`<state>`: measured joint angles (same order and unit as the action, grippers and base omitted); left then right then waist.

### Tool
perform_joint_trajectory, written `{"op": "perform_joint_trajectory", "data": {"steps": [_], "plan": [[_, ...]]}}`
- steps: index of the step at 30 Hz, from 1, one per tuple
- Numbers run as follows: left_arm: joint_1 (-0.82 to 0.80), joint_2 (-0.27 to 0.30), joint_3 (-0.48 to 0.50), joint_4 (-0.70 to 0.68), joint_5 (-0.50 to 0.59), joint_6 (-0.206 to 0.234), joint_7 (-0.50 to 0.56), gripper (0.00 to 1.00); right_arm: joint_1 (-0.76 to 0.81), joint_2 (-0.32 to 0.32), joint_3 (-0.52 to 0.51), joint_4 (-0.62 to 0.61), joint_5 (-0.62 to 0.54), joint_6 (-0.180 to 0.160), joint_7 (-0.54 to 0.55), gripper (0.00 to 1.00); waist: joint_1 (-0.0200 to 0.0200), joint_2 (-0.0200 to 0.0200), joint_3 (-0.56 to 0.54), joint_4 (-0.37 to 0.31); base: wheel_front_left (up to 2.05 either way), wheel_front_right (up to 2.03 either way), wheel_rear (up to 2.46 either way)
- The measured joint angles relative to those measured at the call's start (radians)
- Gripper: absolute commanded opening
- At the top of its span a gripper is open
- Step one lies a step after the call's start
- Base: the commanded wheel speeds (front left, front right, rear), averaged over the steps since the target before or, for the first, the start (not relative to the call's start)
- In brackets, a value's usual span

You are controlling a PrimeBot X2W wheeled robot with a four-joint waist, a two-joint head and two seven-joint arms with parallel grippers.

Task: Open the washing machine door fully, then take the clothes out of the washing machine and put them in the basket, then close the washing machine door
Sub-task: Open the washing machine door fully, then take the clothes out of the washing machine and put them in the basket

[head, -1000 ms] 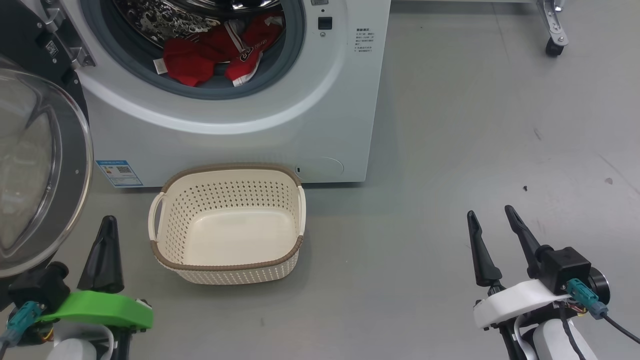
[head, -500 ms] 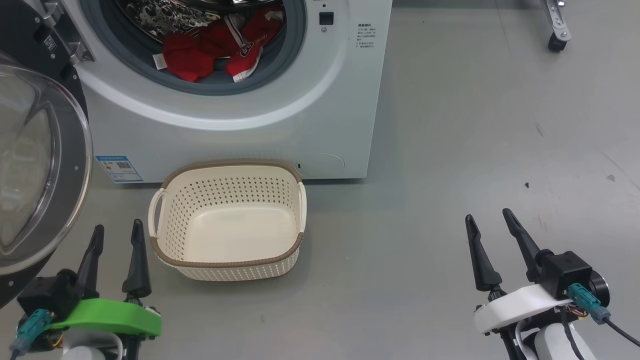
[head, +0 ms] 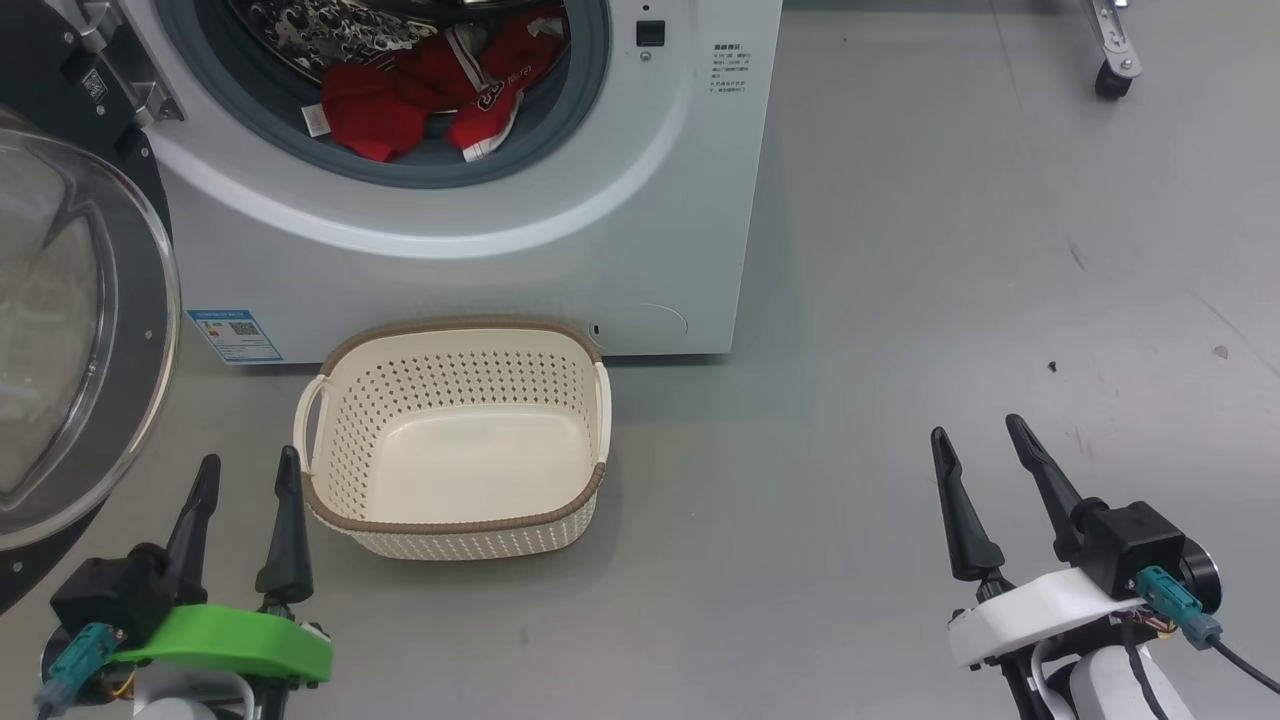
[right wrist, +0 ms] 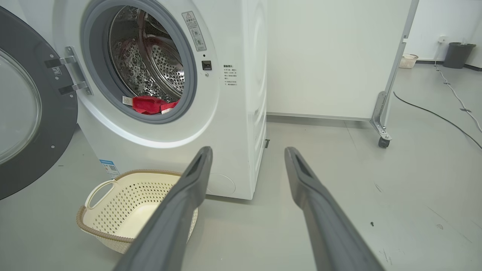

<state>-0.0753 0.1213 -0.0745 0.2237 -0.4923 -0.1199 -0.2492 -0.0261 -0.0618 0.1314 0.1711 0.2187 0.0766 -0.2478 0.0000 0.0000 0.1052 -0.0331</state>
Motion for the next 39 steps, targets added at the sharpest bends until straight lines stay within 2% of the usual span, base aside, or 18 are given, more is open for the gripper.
{"op": "perform_joint_trajectory", "data": {"steps": [39], "plan": [[0.009, 0.002, -0.015, -0.031, 0.01, 0.0, 0.0, 1.0, 0.011, 0.005, -0.007, -0.005, 0.0, 0.0, 0.0, 1.0, 0.0, 0.0, 0.016, -0.002, 0.01, -0.01, 0.0]]}}
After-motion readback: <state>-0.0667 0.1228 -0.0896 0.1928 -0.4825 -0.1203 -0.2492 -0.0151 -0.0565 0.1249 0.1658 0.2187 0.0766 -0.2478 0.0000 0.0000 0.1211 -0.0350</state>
